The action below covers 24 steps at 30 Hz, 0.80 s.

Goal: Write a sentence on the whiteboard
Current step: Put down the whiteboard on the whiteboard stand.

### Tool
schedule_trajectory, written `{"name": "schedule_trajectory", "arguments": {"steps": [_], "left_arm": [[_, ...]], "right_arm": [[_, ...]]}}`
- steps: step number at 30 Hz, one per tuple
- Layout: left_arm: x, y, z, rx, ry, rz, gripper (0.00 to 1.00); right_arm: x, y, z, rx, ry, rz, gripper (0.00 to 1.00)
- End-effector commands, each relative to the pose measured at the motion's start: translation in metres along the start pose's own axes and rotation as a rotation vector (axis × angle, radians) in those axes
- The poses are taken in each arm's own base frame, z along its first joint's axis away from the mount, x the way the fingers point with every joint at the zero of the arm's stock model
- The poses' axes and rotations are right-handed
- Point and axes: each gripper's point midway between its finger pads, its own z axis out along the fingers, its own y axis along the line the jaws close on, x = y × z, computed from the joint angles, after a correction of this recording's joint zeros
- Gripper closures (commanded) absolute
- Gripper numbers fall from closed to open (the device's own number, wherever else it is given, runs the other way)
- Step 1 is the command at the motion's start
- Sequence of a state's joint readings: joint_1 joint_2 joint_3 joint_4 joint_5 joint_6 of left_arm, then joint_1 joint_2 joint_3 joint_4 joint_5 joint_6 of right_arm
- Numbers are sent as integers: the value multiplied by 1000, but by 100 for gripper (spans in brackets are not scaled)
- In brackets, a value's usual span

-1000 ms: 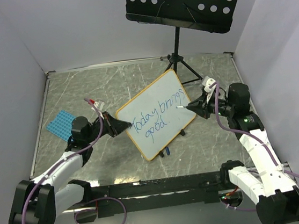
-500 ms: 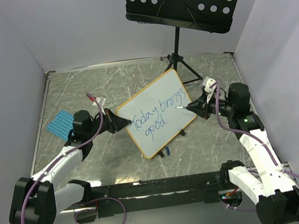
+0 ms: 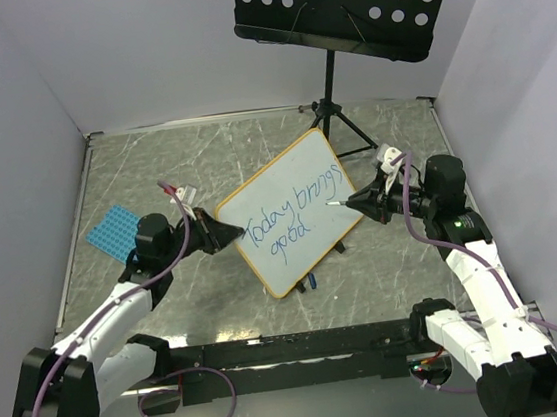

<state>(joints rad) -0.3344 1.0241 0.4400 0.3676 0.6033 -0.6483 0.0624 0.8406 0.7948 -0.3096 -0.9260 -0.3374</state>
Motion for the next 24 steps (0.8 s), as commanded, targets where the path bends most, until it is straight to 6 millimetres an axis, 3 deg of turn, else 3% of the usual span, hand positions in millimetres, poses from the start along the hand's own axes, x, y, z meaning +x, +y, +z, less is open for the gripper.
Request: {"name": "schedule_trajectory", "arguments": {"steps": [1,13,24], "left_arm": [[13,47,-9,-216,-7,80,99],[17,79,-15,-382,37,104,99],[24,82,-29,-429,-22,13,99]], "right_arm": [[-6,4,-2,-22,-21,-15,100],[-6,7,-2,-35,-22,-19,100],[-8,11,-3,-48,-30,-21,100]]}}
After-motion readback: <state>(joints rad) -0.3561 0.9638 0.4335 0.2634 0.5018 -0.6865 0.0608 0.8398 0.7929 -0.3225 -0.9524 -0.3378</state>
